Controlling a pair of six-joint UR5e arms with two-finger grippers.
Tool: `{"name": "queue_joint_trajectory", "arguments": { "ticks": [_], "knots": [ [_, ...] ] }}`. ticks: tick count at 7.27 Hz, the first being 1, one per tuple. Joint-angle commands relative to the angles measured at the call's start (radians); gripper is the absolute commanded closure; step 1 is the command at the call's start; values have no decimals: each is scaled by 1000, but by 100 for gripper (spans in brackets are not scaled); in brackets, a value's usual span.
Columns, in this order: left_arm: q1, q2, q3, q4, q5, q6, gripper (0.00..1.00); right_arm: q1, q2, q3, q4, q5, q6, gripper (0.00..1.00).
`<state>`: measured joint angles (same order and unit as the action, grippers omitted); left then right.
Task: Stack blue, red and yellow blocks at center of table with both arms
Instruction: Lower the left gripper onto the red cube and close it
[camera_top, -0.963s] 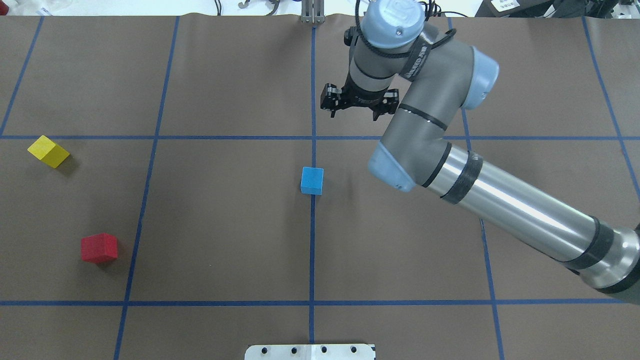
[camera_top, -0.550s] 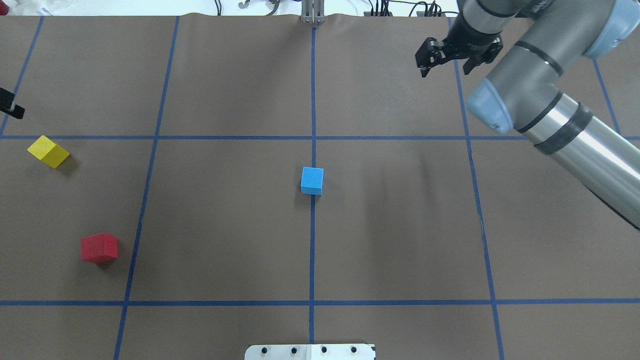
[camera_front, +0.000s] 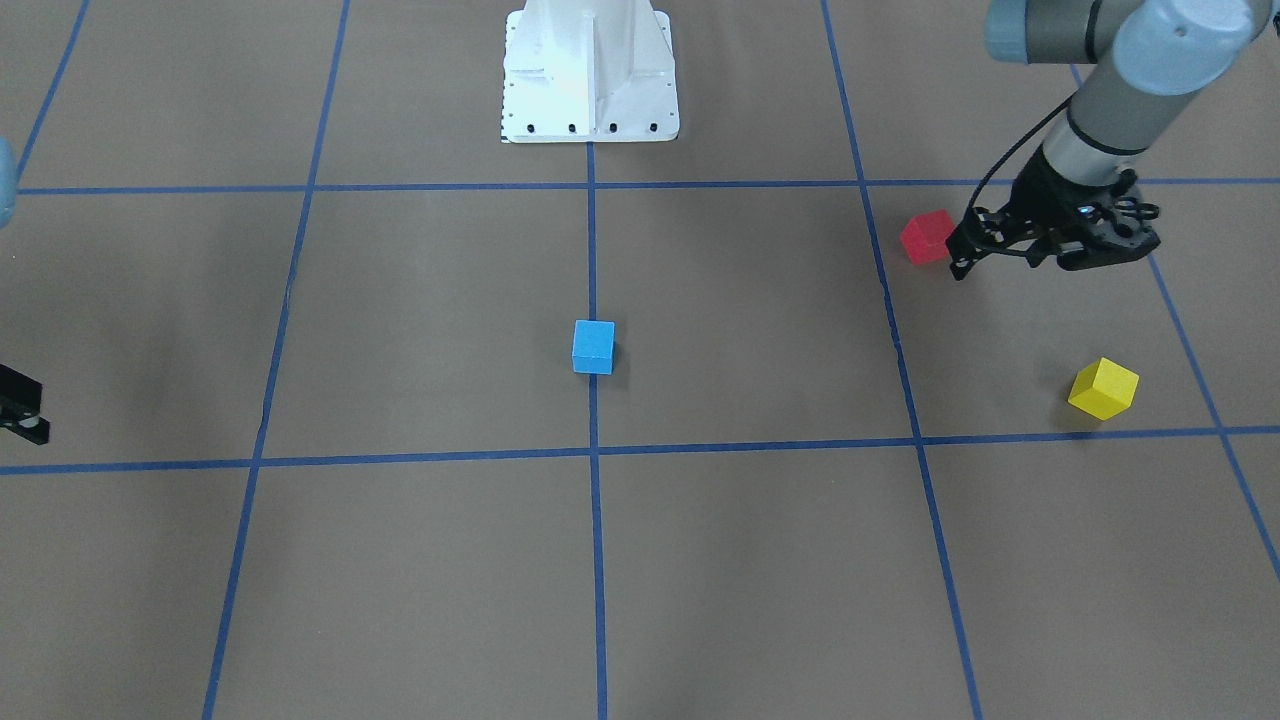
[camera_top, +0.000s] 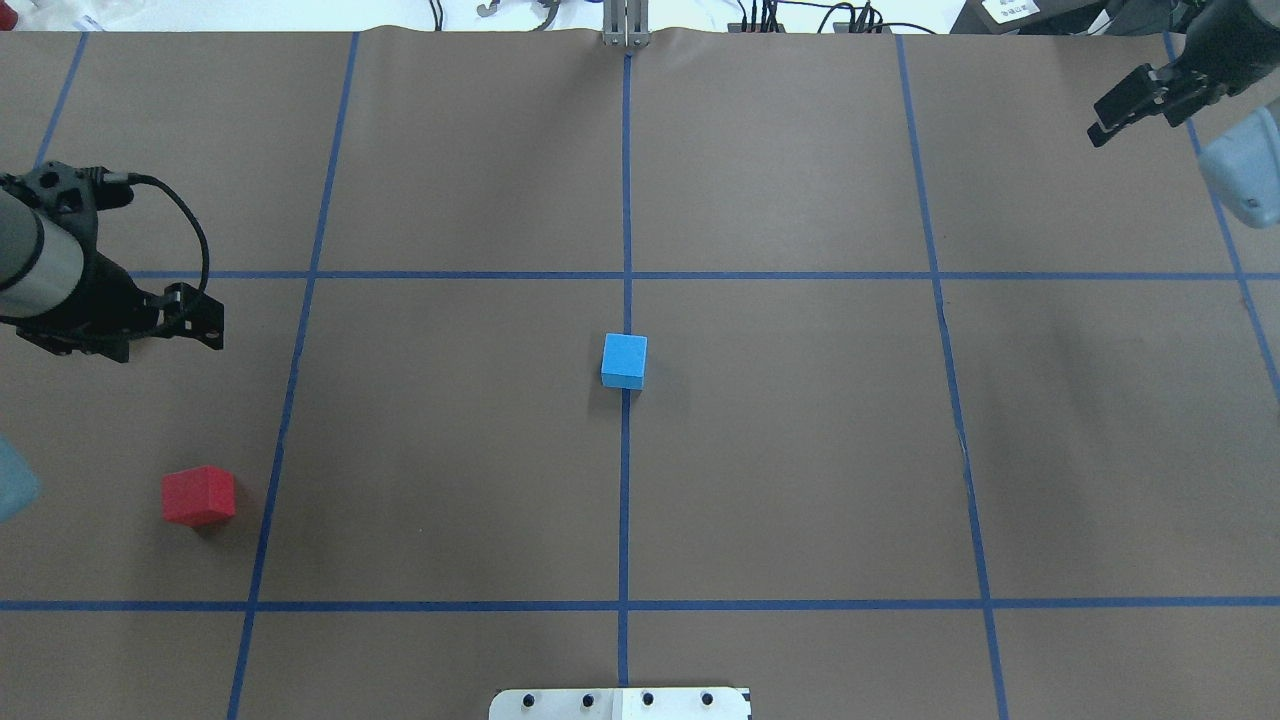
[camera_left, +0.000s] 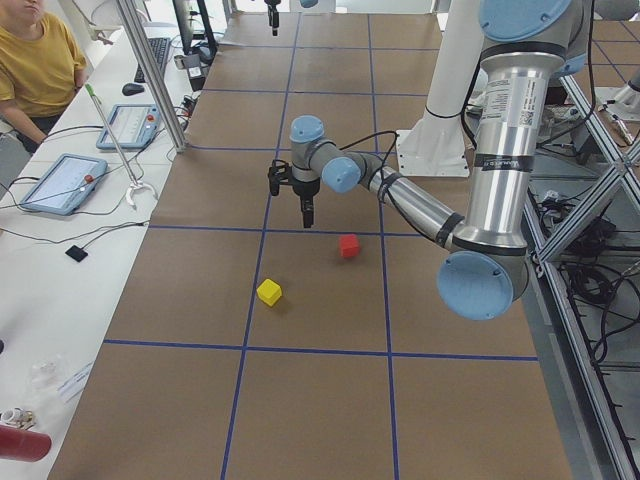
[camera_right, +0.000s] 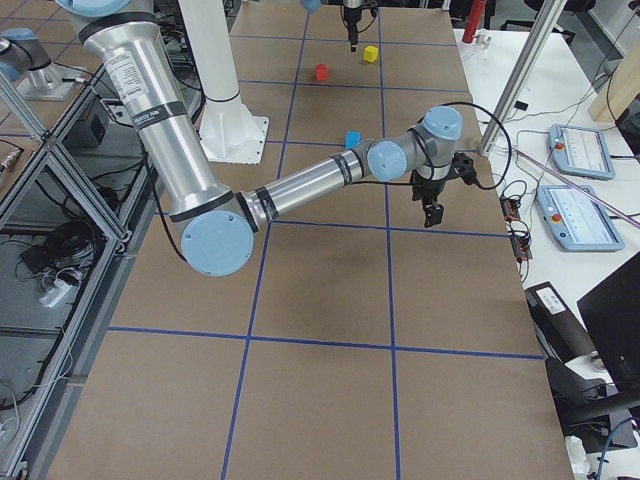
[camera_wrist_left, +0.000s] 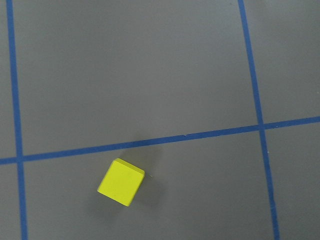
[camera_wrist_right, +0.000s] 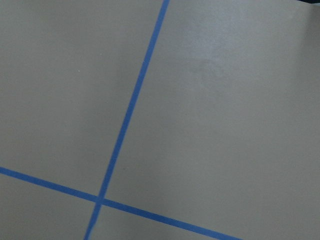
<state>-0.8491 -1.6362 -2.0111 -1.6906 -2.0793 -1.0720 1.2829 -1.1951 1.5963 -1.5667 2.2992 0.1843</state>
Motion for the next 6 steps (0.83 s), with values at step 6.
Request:
{"name": "queue_joint_trajectory", "arguments": {
  "ticks": [6],
  "knots": [
    [225, 154, 18, -196, 62, -129, 0, 27, -52, 7, 4, 9, -60, 0]
  ]
}}
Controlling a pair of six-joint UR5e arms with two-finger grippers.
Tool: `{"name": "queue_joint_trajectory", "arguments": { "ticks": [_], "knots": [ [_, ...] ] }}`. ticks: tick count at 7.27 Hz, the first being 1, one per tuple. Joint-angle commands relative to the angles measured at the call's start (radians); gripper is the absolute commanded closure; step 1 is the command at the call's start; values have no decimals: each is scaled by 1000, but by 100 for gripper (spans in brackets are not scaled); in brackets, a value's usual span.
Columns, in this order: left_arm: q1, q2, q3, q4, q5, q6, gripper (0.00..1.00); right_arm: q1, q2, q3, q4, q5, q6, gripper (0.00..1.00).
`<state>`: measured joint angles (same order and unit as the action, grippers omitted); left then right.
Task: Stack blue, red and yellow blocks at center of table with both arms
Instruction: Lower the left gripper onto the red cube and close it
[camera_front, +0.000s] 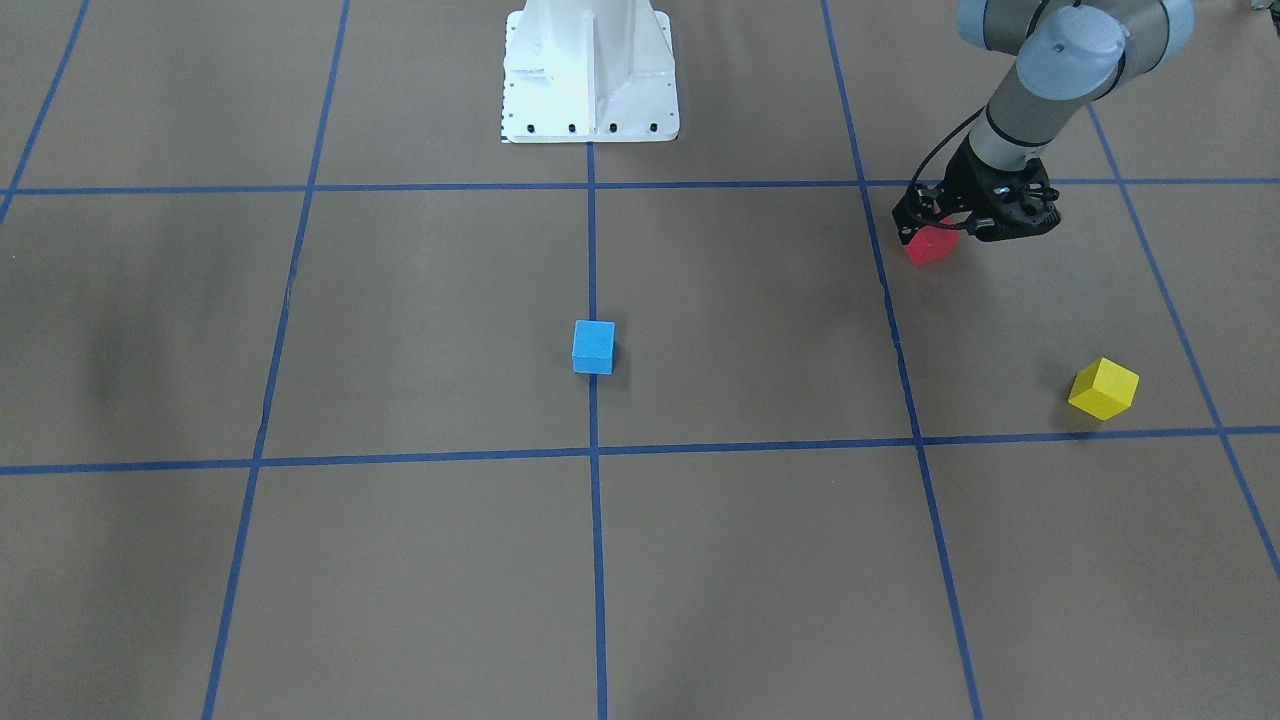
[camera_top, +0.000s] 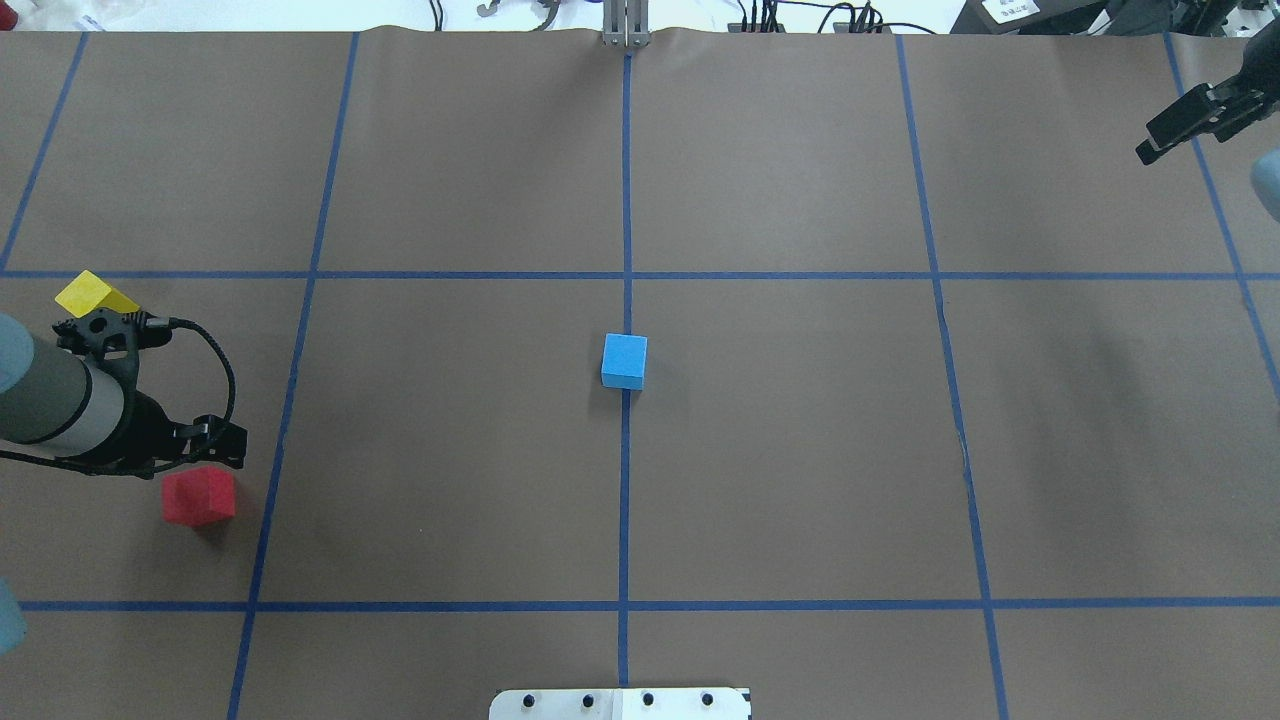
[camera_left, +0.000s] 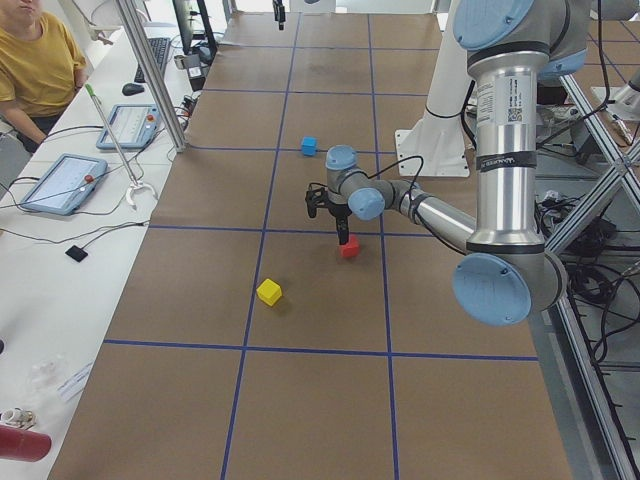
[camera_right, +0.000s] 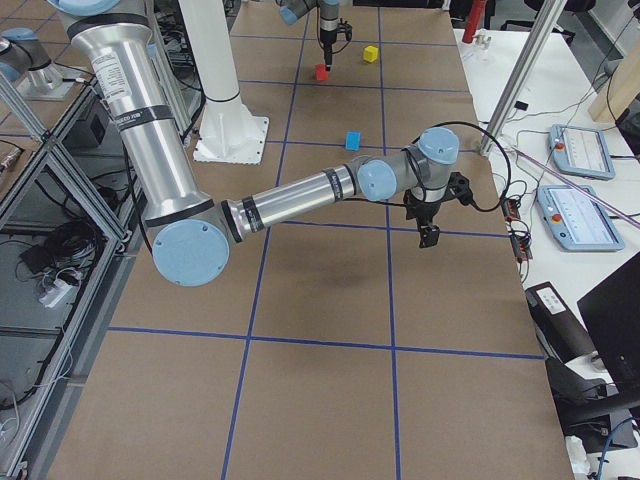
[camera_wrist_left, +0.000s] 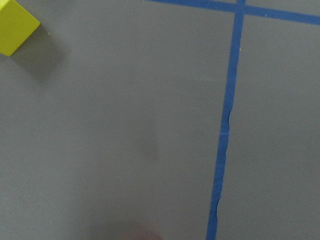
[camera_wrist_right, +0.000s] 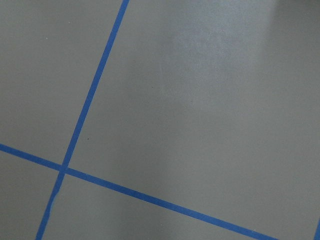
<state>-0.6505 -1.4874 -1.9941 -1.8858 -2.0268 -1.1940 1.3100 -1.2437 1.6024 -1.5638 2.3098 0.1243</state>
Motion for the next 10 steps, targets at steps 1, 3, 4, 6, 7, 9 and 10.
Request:
{"name": "queue_joint_trajectory", "arguments": {
  "ticks": [1, 3, 4, 6, 7, 9, 10],
  "knots": [
    [29, 6, 9, -1, 10, -7, 0, 0, -2, 1, 1, -1, 3, 0],
    [38, 4, 59, -34, 28, -1, 2, -1, -2, 1, 1, -3, 5, 0],
    [40, 4, 93, -83, 28, -2, 9, -1, -2, 1, 1, -3, 5, 0],
    [40, -2, 110, -104, 27, 1, 85, -1, -2, 1, 1, -3, 5, 0],
    [40, -5, 100, -102, 27, 4, 100, -1, -2, 1, 1, -3, 6, 0],
    [37, -22, 43, -78, -1, 5, 100, -1, -3, 1, -1, -3, 9, 0],
    [34, -101, 43, 6, -30, 4, 100, -1, -5, -4, -1, -4, 11, 0]
  ]
}}
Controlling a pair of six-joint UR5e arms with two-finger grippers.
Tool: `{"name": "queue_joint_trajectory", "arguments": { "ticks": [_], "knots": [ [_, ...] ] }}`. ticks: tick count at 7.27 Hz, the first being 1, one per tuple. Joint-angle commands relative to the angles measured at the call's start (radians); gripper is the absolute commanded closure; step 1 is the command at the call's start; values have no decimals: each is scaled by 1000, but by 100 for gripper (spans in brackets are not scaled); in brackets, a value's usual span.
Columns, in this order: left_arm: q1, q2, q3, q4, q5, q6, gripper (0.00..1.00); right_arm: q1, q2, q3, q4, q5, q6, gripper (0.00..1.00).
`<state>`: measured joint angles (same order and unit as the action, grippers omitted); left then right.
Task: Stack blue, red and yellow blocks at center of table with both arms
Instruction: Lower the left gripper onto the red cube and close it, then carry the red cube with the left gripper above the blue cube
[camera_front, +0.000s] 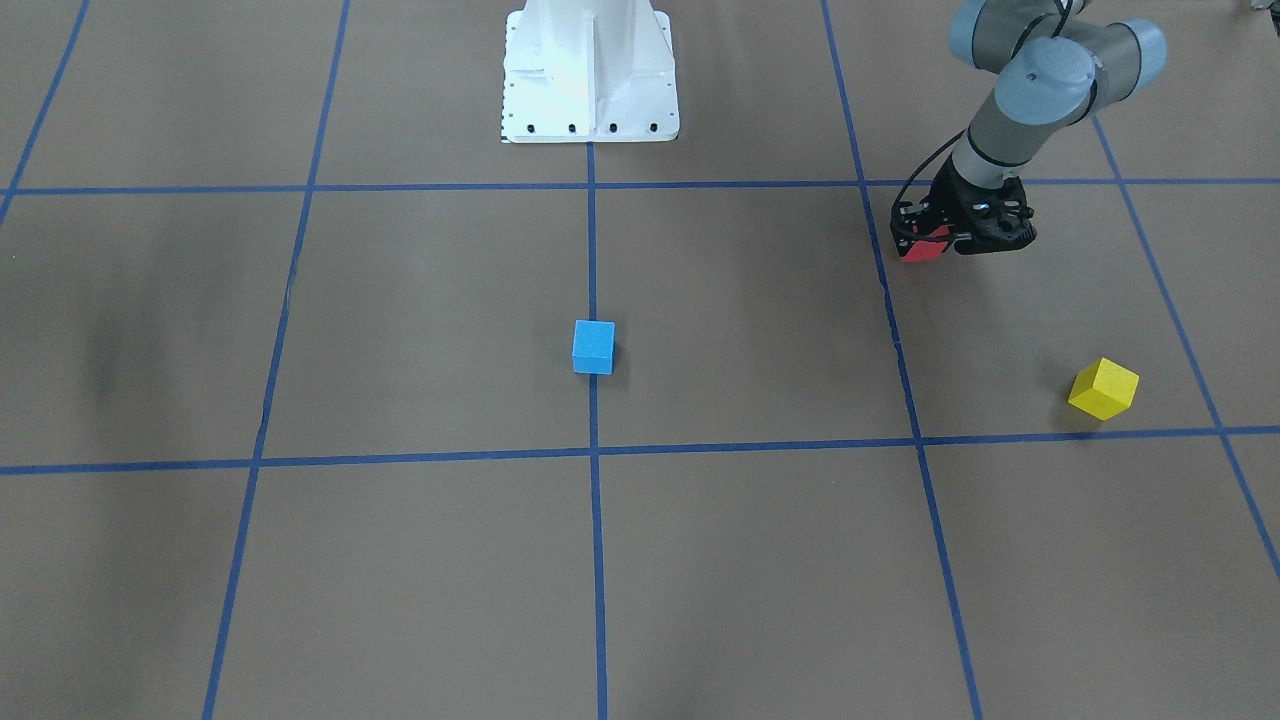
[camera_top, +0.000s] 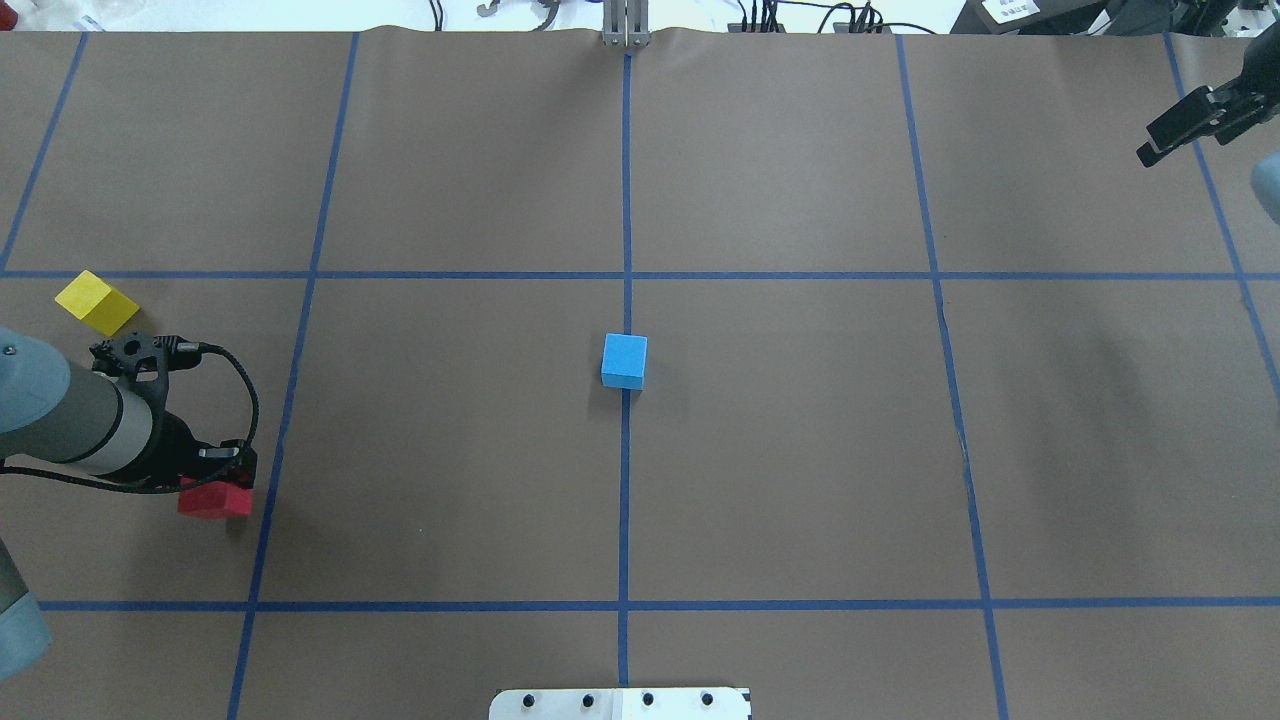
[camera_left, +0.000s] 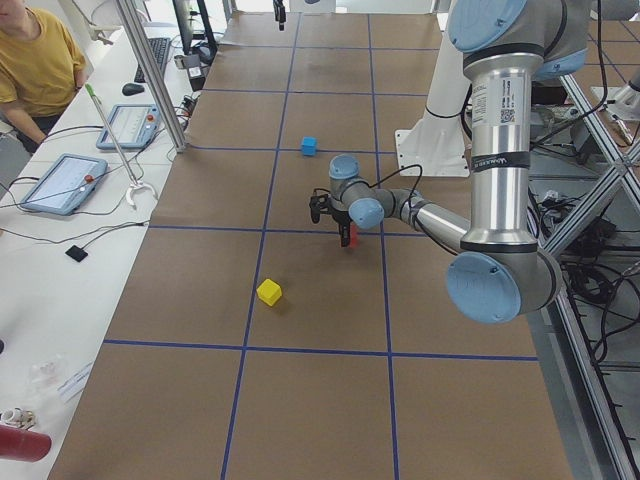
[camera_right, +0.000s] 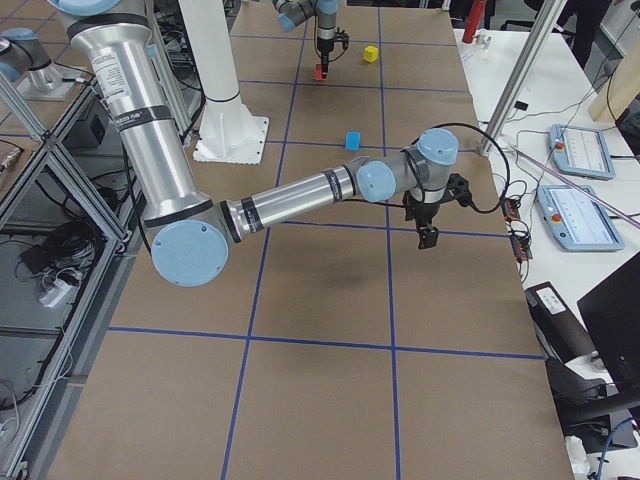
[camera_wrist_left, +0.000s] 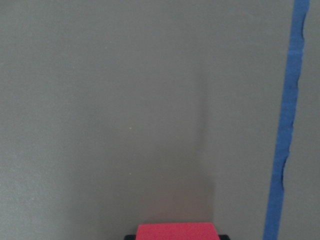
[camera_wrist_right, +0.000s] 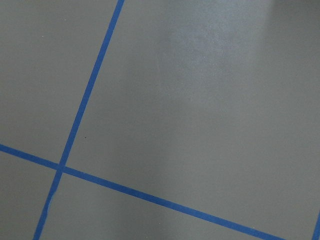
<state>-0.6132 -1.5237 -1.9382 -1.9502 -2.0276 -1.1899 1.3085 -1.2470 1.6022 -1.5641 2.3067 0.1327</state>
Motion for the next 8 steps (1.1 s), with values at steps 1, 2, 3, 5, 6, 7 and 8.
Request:
{"name": "queue_joint_trajectory", "arguments": {
  "ticks": [1, 2, 3, 5, 6, 7, 8],
  "knots": [
    [-5, -199, -7, 203, -28, 0, 100, 0, -9, -7, 1, -3, 2, 0],
    [-6, -342, 1, 335, -25, 1, 100, 0, -32, -7, 1, -4, -2, 0],
    [-8, -457, 16, 441, -20, 4, 100, 6, -63, -5, 1, -7, -11, 0],
    [-8, -620, 123, 453, -5, 7, 100, 40, -110, 4, 13, -7, -33, 0],
    [-8, -735, 234, 452, -3, 9, 100, 60, -127, 2, 15, -6, -66, 0],
    [-7, -838, 340, 450, 9, 9, 100, 75, -141, 2, 15, -6, -91, 0],
    [-6, -931, 446, 441, 7, 12, 100, 84, -149, 5, 15, -3, -97, 0]
  ]
}}
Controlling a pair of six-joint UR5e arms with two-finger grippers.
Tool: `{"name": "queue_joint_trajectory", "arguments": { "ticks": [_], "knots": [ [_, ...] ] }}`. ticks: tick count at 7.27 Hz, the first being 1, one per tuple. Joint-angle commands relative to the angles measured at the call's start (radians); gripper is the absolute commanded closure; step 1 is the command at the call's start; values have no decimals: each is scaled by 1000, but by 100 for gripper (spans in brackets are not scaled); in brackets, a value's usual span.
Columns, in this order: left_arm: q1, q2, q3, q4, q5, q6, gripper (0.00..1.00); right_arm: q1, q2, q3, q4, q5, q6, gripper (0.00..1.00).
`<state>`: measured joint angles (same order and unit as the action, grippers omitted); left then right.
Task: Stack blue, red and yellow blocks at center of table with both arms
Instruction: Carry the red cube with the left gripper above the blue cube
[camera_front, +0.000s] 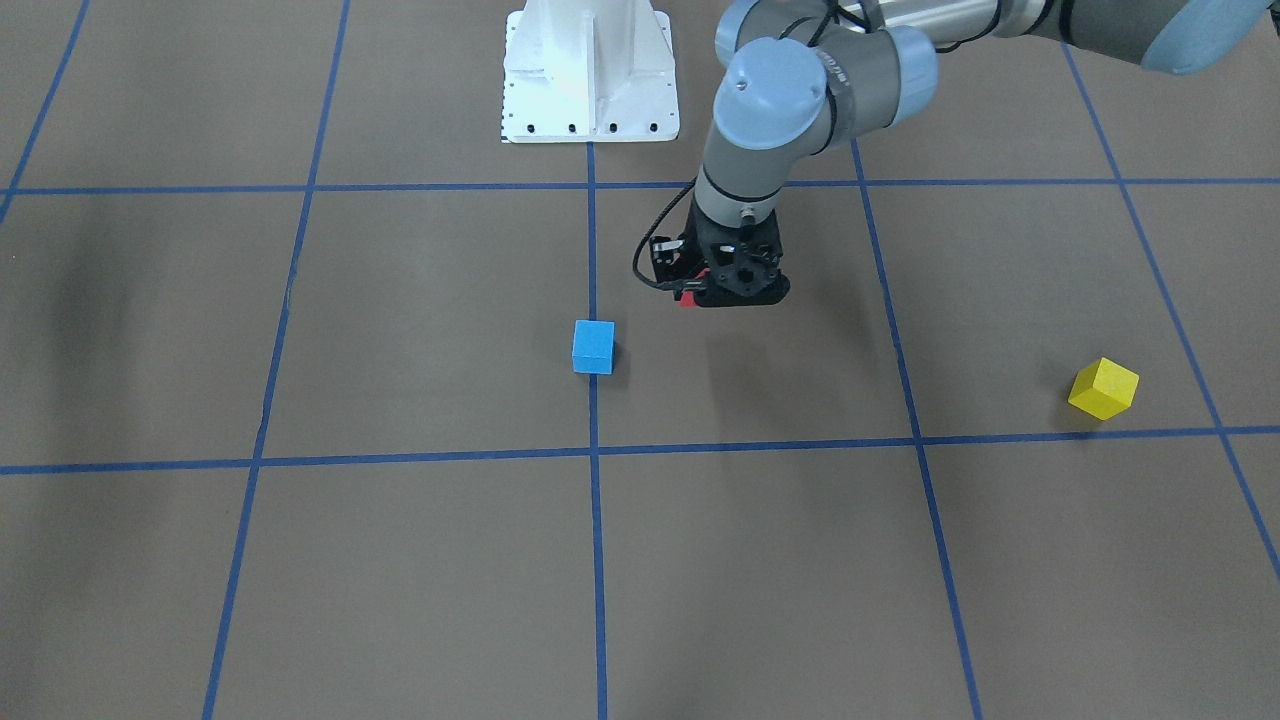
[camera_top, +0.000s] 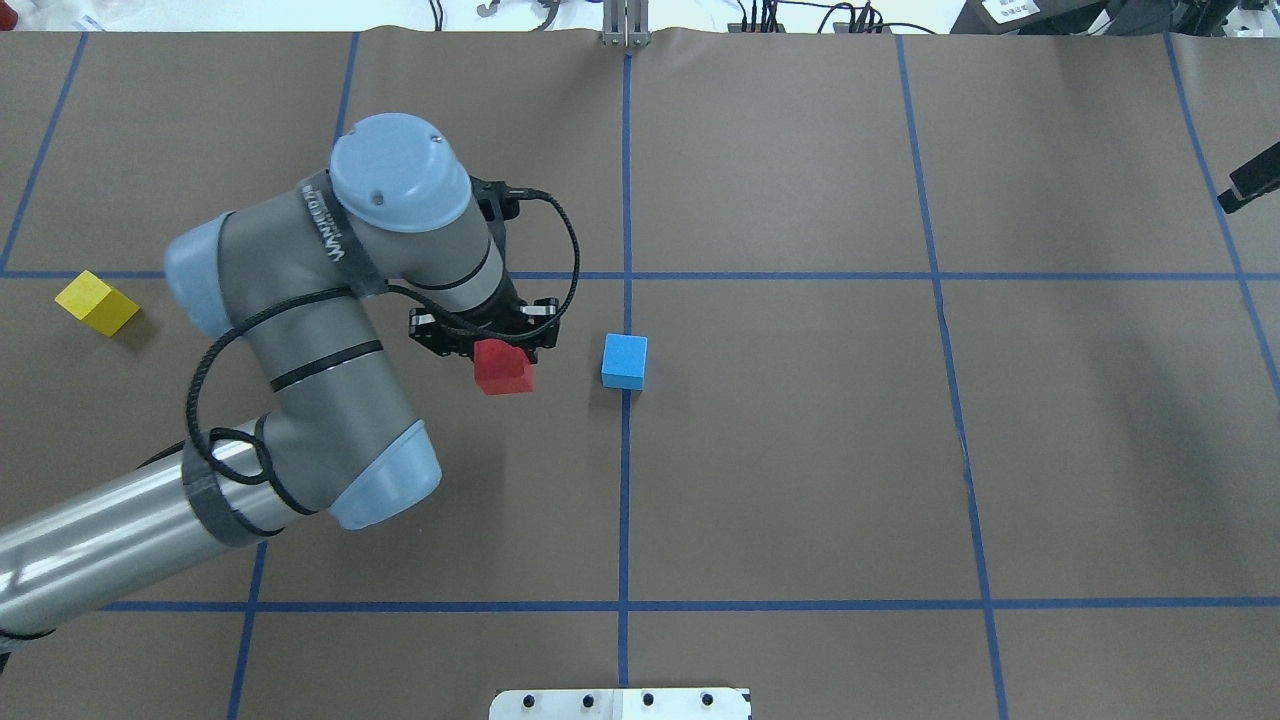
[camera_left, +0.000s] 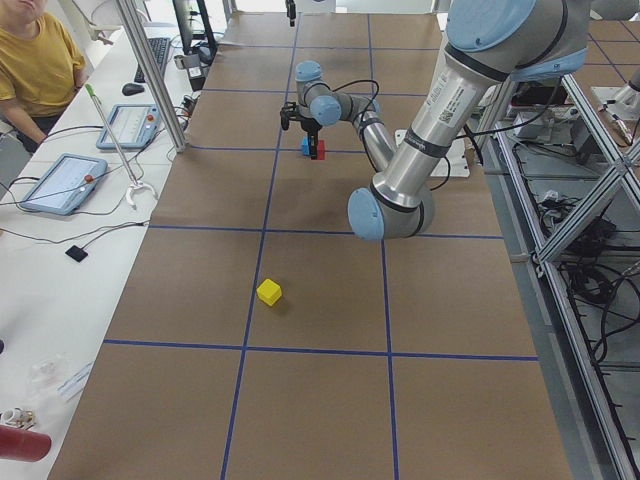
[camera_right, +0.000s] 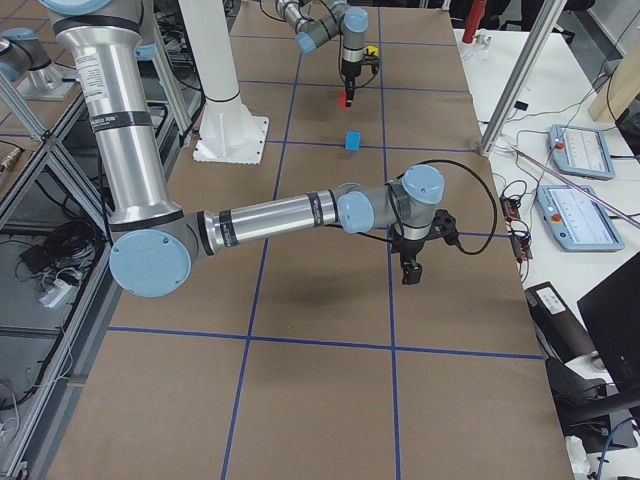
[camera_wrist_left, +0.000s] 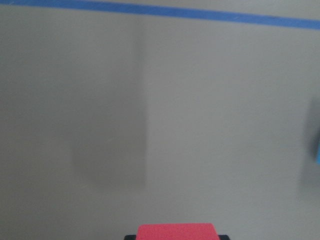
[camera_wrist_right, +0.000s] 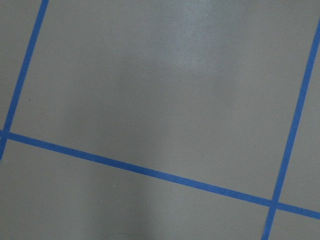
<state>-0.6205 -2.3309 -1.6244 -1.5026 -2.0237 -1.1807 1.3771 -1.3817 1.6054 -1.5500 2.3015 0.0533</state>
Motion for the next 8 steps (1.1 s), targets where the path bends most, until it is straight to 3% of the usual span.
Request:
{"name": "queue_joint_trajectory", "arguments": {
  "ticks": [1, 4, 7, 8],
  "knots": [
    [4, -187, 205, -13, 0, 18, 100, 16, -17, 5, 1, 3, -18, 0],
    [18, -200, 260, -45, 2, 145, 100, 17, -17, 8, 1, 4, -18, 0],
    [44, -202, 284, -94, 23, 145, 99, 19, -16, 7, 1, 4, -17, 0],
    [47, -203, 284, -96, 23, 145, 93, 19, -14, 7, 1, 4, -17, 0]
  ]
}}
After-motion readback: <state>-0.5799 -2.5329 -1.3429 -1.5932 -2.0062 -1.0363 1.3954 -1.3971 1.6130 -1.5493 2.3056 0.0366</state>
